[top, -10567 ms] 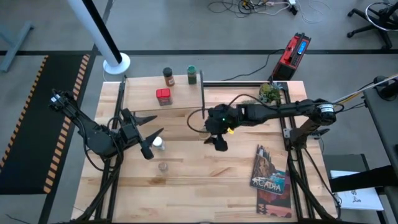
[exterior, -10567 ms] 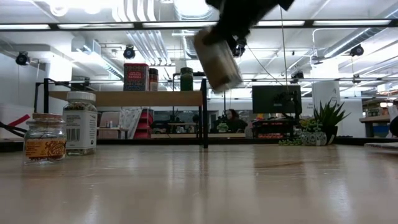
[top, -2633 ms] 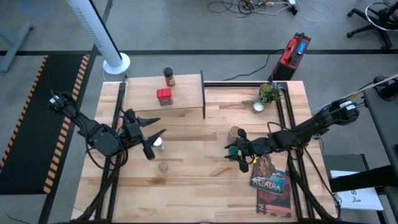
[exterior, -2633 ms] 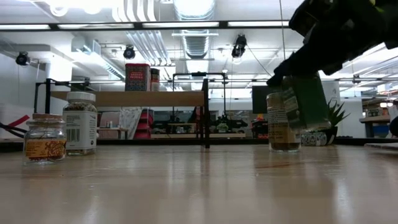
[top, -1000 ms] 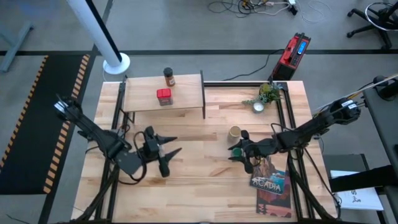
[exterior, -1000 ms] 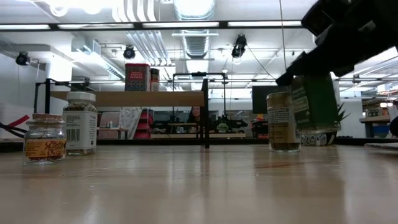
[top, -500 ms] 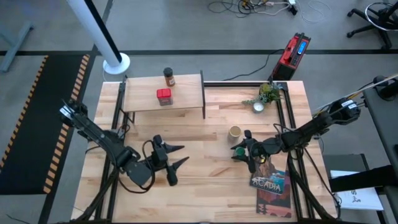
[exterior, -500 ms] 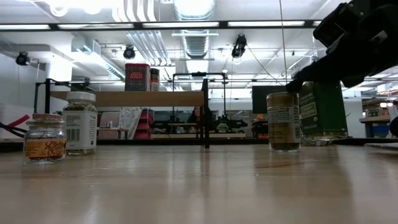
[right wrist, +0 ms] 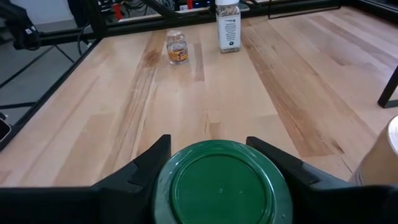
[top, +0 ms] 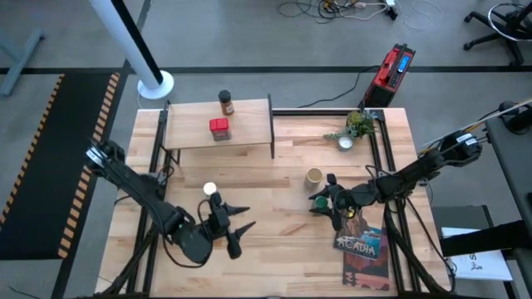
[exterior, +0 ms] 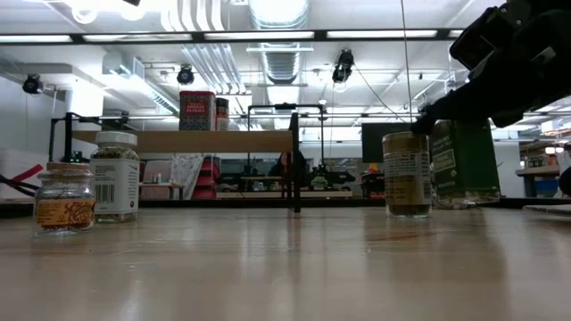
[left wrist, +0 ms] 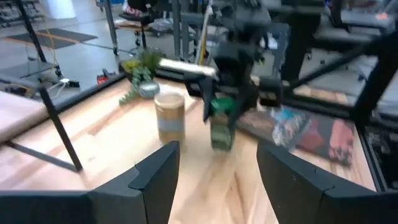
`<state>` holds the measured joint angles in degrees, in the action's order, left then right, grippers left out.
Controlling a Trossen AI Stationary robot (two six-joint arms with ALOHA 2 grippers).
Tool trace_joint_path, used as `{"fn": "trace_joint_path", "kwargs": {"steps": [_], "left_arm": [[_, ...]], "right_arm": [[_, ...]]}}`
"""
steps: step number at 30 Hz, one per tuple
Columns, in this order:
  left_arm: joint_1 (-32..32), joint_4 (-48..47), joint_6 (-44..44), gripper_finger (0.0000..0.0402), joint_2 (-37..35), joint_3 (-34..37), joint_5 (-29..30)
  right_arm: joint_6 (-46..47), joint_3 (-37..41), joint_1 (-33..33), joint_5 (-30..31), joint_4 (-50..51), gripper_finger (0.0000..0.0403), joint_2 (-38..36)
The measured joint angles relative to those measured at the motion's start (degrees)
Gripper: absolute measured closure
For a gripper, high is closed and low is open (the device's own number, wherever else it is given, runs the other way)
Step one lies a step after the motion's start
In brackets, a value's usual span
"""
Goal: Shelf spices
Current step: Remove the green seasoning bottle from the shelf
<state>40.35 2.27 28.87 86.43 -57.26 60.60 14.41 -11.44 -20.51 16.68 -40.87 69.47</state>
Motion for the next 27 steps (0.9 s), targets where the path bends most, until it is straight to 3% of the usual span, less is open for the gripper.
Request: {"fn": "trace_joint_path", "kwargs": {"steps": [23, 27], "left_arm": [[2.8, 1.2, 3.7, 0.0198, 2.4, 0.1, 2.0], [2.7, 1.2, 2.4, 0.0198, 2.4, 0.1, 3.5]], "right_arm": [[-1.5, 0.0, -0.4, 0.0, -0.1, 0.0230, 0.0], [-0.9, 0.0, -0.3, 0.0, 0.2, 0.0200, 0.0]]}}
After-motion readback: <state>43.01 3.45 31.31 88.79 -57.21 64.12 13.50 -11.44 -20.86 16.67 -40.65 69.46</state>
